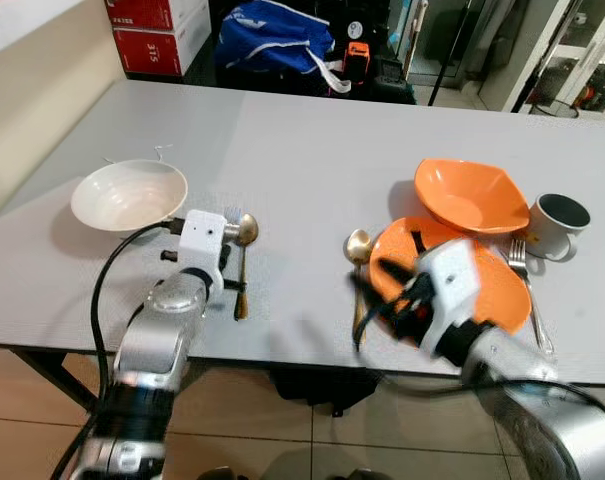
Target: Setting the table
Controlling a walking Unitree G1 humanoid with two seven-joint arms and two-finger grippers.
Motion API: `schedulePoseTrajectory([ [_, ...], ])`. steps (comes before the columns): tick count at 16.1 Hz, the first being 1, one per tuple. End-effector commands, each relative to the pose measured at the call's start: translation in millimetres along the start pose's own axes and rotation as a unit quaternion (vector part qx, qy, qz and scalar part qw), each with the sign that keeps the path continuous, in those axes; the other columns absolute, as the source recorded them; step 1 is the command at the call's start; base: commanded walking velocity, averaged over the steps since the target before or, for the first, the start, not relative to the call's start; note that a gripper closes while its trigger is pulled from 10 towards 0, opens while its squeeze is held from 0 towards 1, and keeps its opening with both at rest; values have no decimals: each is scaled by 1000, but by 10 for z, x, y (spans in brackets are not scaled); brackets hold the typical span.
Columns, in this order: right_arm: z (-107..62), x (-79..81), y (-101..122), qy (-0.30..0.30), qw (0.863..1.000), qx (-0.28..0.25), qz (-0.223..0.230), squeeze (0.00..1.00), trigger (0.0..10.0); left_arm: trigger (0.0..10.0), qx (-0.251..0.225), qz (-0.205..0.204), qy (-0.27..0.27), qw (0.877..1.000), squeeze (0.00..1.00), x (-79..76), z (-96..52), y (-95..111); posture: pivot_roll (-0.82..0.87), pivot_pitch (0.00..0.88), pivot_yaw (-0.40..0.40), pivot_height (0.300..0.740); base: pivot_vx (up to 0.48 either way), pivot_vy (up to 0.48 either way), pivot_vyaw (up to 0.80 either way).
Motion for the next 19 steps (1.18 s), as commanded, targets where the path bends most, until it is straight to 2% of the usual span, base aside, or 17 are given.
schedulePoseTrajectory([
  [1, -30, 22, 26, 13, 1000, 0, -6, 0, 10000, 10000, -8, 16, 5, 1000, 0, 7, 30, 61, -53, 70, -50, 740, 0, 0, 0],
  [4, -56, 27, 10, 20, 1000, 7, -10, 0, 10000, 10000, 5, 22, 18, 1000, 0, 9, 88, 60, -62, 57, -43, 740, 0, 0, 0],
  [10, -54, 39, -1, 40, 999, 13, -25, 0, 10000, 10000, 25, 12, 45, 999, 0, 54, 101, -14, -56, 36, -48, 740, 0, 0, 0],
  [18, -37, 22, -2, 40, 999, 13, -29, 0, 10000, 10000, 52, 14, 28, 998, 0, -4, 108, -23, -56, 23, -40, 740, 0, 0, 0],
  [19, -37, 22, -2, 40, 999, 13, -29, 0, 10000, 10000, 54, 15, 28, 998, 533, -8, 106, -27, -56, 22, -40, 740, 0, 0, 0],
])
Point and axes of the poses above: a point about 5 cm out from each wrist's last joint towards the gripper, its own z axis pointing out of the wrist towards the gripper, its own y axis along the axis of the wrist's last joint, x = y × z, the point moved 2 cm from there along z, pointing out of the wrist towards the gripper, and after that the axes turned 15 degrees about -z, right-handed, at the moved point
